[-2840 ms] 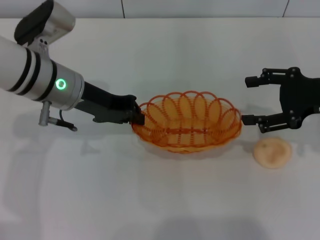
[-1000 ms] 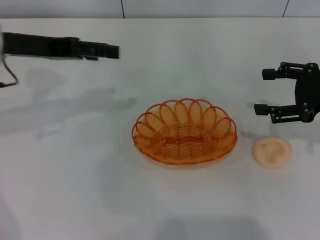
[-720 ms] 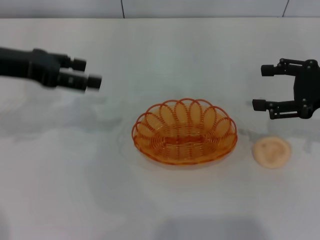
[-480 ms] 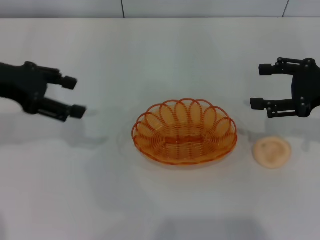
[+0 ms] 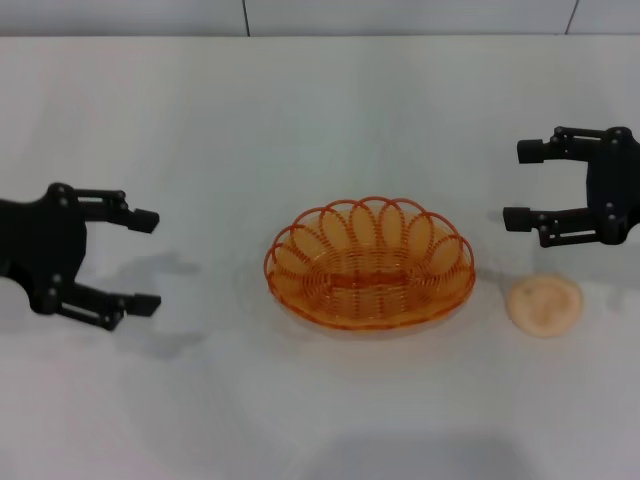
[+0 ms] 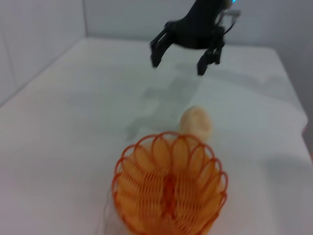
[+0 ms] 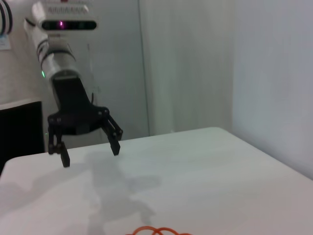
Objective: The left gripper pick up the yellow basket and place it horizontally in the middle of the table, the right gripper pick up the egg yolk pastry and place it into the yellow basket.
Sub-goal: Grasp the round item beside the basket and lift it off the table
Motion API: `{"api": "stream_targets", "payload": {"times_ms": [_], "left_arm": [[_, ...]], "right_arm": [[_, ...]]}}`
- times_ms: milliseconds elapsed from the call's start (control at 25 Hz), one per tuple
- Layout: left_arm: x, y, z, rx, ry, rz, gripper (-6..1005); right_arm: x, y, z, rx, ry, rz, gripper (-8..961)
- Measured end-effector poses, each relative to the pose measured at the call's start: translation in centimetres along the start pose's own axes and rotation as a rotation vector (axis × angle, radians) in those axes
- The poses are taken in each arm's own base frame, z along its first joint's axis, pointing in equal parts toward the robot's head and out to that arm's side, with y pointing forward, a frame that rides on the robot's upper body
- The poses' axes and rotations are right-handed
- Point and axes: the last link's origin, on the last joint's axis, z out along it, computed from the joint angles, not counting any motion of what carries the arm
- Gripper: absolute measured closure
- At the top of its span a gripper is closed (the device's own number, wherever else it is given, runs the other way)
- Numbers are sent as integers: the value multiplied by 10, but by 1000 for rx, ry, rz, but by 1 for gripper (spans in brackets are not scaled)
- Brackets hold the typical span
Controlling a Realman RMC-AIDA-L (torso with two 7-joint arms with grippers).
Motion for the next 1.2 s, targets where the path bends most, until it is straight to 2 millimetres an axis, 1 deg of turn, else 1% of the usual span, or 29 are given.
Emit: {"api": "stream_targets", "payload": {"times_ms": [200,400,480,680,800,960,1040,1200], "left_arm": [[-12,17,4,13,87,45,105],[-24,27,9,8,123,25,105],[-28,32,10,12,130,23,105],[-31,37,16,9,141,24,106],[-33,40,18,9,149,32,106],[-31,42,28,-4,163,58,107],[-28,43,34,-17,163,69,107],[-26,43,38,-23,159,78,107]], "right_arm": [[-5,1,-7,-14,59,18,112],[-14,-1,-13,-13,296,99,112],[-23,-2,-11,-14,397,128,112],[-42,-5,0,-29,580,142,112],[-47,-6,7,-40,645,141,111],[-47,-5,11,-56,666,147,111],[-43,-5,12,-60,691,162,111],[-37,-9,20,-56,739,170,112]]}}
